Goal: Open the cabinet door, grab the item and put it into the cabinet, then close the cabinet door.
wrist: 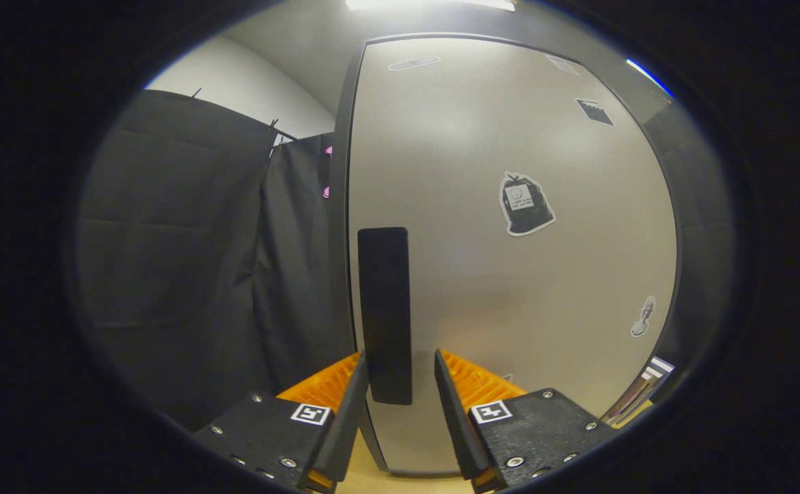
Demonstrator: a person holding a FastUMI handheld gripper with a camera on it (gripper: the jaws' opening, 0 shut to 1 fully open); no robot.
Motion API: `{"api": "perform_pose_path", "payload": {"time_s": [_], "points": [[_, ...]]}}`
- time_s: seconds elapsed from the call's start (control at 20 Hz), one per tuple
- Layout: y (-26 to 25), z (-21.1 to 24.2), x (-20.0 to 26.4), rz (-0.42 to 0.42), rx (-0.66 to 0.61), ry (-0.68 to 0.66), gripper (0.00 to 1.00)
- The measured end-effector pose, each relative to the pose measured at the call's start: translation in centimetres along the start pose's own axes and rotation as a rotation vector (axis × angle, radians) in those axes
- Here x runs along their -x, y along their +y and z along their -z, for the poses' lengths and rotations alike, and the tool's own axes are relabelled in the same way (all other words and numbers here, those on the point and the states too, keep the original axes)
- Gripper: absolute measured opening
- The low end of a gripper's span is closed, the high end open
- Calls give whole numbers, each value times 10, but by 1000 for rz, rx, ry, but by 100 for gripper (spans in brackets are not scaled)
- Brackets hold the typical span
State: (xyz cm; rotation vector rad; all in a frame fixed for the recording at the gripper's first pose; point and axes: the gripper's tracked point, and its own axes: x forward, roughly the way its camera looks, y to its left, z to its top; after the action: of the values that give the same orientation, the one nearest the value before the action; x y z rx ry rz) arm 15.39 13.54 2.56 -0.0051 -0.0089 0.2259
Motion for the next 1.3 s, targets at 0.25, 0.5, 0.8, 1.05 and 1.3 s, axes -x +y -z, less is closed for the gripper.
{"api": "perform_pose_path", "payload": {"time_s": [0.25,0.5,0.8,1.05,1.3], "points": [[4,2,-3,-21,18,3,35],[3,2,0,-46,23,14,29],[8,1,19,-88,38,44,28],[13,-4,43,-132,44,65,28],[-3,2,88,-183,60,81,28]]}}
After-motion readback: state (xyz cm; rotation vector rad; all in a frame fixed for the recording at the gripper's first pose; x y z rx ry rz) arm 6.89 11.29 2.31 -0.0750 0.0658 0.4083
